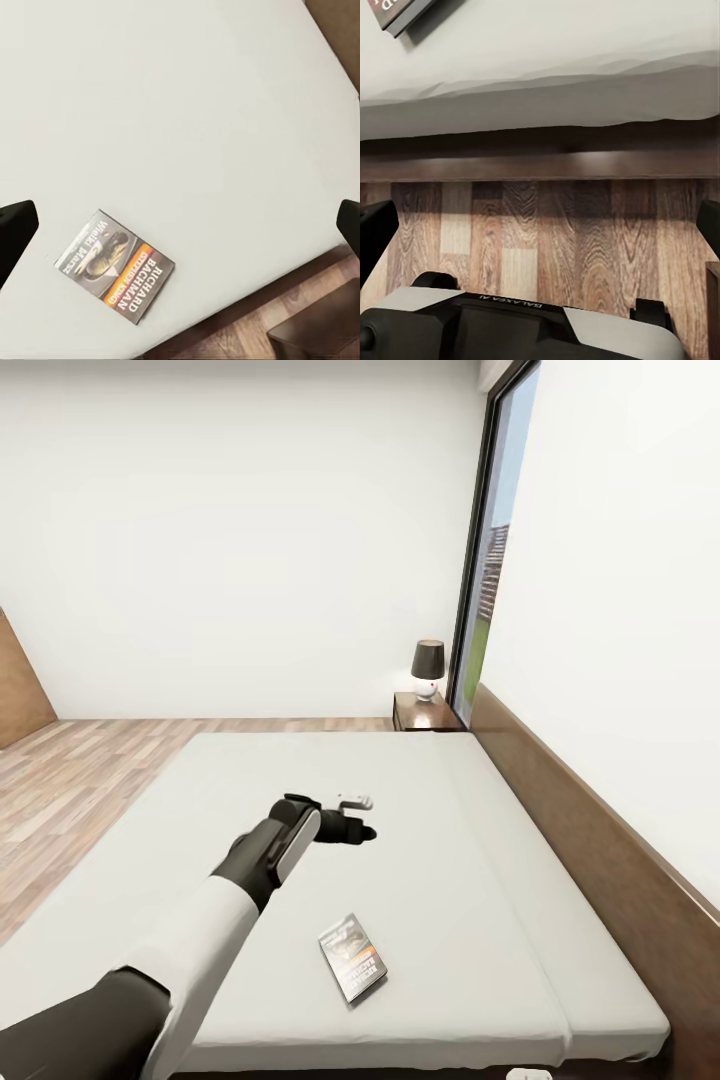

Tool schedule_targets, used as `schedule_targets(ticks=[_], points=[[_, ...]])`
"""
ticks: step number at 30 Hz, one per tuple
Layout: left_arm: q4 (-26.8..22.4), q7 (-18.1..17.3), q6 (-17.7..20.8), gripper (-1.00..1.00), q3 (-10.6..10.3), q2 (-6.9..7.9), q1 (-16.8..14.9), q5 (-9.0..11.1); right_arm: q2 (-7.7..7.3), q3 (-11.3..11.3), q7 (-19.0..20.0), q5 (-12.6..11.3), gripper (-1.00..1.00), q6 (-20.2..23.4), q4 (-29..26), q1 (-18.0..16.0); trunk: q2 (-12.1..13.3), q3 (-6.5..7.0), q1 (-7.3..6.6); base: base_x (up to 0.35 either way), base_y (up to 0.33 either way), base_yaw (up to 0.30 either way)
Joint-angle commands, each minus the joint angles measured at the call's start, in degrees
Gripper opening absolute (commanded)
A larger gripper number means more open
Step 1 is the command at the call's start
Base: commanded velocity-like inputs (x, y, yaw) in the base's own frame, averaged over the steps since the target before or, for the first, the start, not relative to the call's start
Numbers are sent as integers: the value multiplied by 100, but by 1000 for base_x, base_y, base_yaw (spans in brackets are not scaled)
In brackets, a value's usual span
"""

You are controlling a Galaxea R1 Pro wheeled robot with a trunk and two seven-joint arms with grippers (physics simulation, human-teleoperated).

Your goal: In the bedroom, move the book from the bed onto either nightstand, and place the two sandals side by side next to the bed.

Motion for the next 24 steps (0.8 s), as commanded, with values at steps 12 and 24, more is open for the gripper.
schedule_targets(ticks=[12, 24], points=[[256, -31, -238, 100, 0, 0, 29, 231, -1, 1, 37, -51, 100, -30, 27, -12, -14, -13, 4, 0, 0, 0], [374, -38, -274, 100, 0, 0, 36, 255, -1, 0, 43, -51, 100, -24, 27, -12, -14, -66, 4, 0, 0, 0]])
